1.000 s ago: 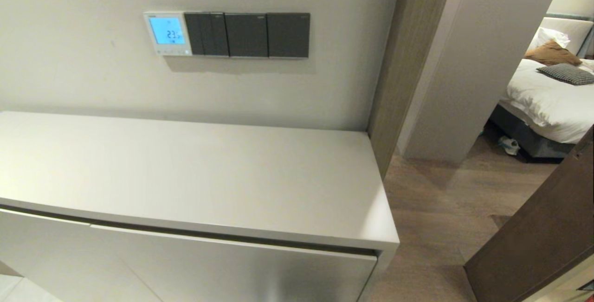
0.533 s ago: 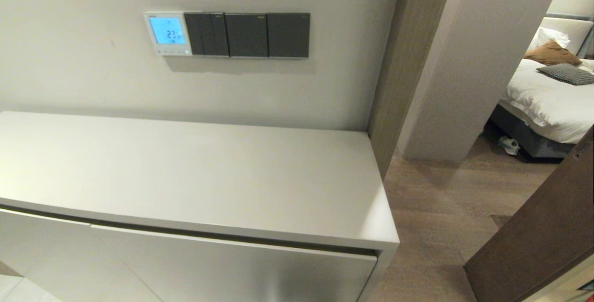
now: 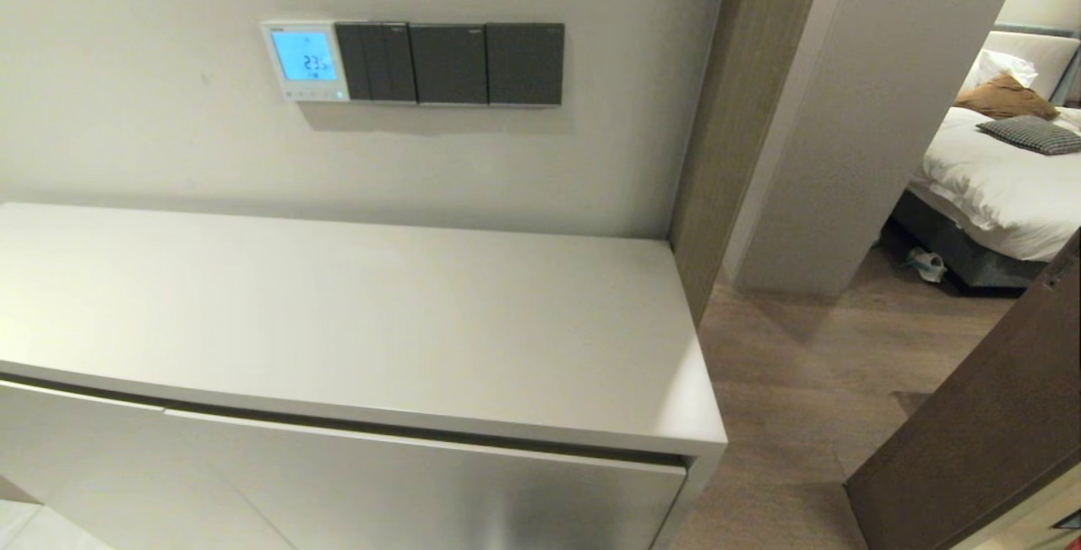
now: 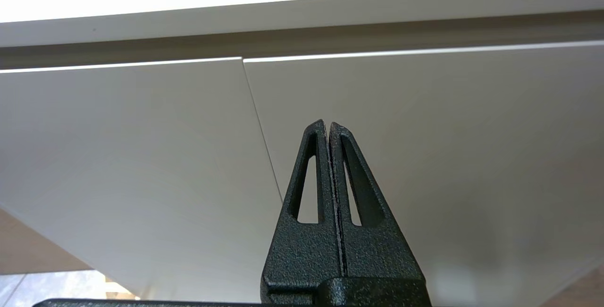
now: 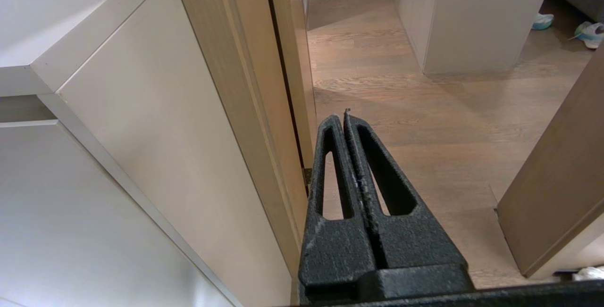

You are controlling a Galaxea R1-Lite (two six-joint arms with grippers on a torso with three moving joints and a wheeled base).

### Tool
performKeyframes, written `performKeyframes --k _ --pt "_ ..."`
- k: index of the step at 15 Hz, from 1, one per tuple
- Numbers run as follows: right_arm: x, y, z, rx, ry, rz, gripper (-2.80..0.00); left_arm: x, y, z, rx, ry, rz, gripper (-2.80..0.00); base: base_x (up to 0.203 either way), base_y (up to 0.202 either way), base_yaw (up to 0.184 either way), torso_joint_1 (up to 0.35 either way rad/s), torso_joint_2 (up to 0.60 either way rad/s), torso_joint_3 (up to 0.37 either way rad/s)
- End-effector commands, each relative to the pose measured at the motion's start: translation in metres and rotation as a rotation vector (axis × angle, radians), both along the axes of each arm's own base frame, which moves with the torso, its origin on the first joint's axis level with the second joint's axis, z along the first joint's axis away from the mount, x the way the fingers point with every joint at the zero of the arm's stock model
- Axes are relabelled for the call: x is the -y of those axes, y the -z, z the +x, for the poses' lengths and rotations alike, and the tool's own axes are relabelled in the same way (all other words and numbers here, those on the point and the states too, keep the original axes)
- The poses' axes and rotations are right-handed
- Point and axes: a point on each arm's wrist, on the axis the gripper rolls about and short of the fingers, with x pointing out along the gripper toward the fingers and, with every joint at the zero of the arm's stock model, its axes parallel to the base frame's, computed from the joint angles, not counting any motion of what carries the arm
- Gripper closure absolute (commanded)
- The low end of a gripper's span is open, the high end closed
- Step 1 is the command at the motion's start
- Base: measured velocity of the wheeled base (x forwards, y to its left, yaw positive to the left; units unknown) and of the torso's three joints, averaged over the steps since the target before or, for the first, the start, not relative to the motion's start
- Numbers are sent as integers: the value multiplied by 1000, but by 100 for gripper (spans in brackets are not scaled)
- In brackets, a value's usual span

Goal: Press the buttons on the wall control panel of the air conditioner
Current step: Turn off the central air conditioner

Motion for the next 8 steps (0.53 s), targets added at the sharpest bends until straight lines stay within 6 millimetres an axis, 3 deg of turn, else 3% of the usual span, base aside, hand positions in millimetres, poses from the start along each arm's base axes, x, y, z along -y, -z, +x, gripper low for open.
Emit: performKeyframes --k 1,8 --pt "0 0 0 -3 -1 0 0 0 1 0 -1 -1 -5 0 0 0 0 0 0 0" --pt "0 0 0 -3 -1 0 0 0 2 0 -8 -4 -13 0 0 0 0 0 0 0"
